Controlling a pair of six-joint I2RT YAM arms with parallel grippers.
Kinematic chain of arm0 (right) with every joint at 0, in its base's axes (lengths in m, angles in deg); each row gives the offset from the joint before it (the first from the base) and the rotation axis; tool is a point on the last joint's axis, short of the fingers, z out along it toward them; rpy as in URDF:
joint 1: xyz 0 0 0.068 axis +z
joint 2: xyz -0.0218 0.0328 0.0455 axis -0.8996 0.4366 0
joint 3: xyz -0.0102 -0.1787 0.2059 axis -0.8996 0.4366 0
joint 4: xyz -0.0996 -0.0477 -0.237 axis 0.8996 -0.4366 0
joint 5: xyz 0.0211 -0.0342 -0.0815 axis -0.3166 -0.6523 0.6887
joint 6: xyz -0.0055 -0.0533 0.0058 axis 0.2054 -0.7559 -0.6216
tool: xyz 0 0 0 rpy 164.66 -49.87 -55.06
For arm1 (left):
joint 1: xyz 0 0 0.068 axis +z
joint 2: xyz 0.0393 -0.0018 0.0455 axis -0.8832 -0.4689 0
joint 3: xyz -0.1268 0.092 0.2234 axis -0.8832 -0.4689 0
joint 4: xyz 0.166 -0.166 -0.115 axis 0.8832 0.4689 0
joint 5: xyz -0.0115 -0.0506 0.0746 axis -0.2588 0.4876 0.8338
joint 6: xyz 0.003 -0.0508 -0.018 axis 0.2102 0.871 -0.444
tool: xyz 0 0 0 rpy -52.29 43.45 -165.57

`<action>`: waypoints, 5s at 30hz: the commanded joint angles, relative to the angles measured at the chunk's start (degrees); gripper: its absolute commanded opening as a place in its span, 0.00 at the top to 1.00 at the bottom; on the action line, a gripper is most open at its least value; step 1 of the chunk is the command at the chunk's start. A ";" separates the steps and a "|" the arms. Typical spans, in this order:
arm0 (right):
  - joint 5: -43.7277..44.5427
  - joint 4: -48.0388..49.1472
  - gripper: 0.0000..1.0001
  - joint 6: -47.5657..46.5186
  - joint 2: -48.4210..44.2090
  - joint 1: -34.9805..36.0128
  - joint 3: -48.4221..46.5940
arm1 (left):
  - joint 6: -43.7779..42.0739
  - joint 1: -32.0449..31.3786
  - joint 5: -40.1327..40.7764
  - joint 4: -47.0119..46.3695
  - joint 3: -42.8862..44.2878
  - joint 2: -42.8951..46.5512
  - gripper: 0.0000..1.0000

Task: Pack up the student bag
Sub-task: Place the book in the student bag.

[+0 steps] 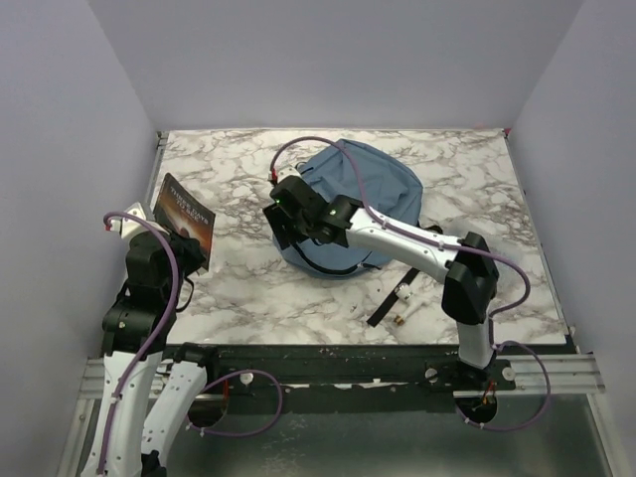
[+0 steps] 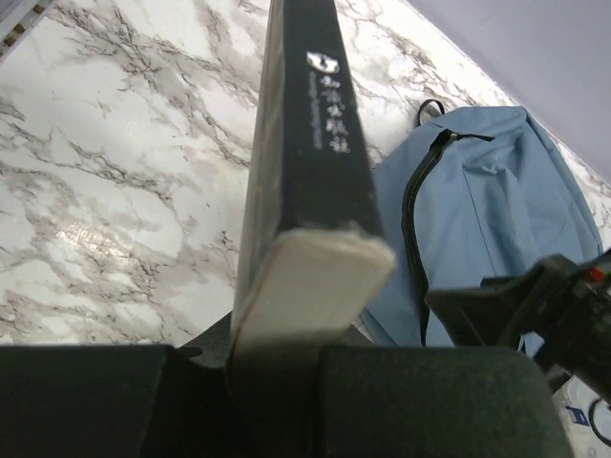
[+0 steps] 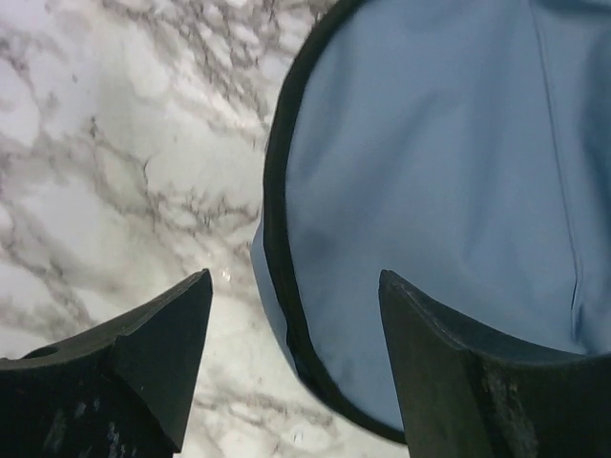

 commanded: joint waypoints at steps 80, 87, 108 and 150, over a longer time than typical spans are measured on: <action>-21.01 2.21 0.99 6.57 -8.83 -15.44 -5.41 | 56.36 -29.02 -11.31 -68.28 -1.55 -64.47 0.88; -19.28 2.96 0.99 5.60 -10.85 -16.08 -2.56 | 55.56 -28.66 -20.22 -64.45 -5.22 -65.06 0.53; -21.64 3.39 0.99 6.11 -10.29 -16.92 -0.54 | 54.46 -27.64 -24.80 -52.05 5.32 -68.79 0.50; -33.29 4.38 0.23 3.87 -17.34 -19.16 13.50 | 20.02 -20.91 -40.81 -57.35 -27.79 -30.02 0.28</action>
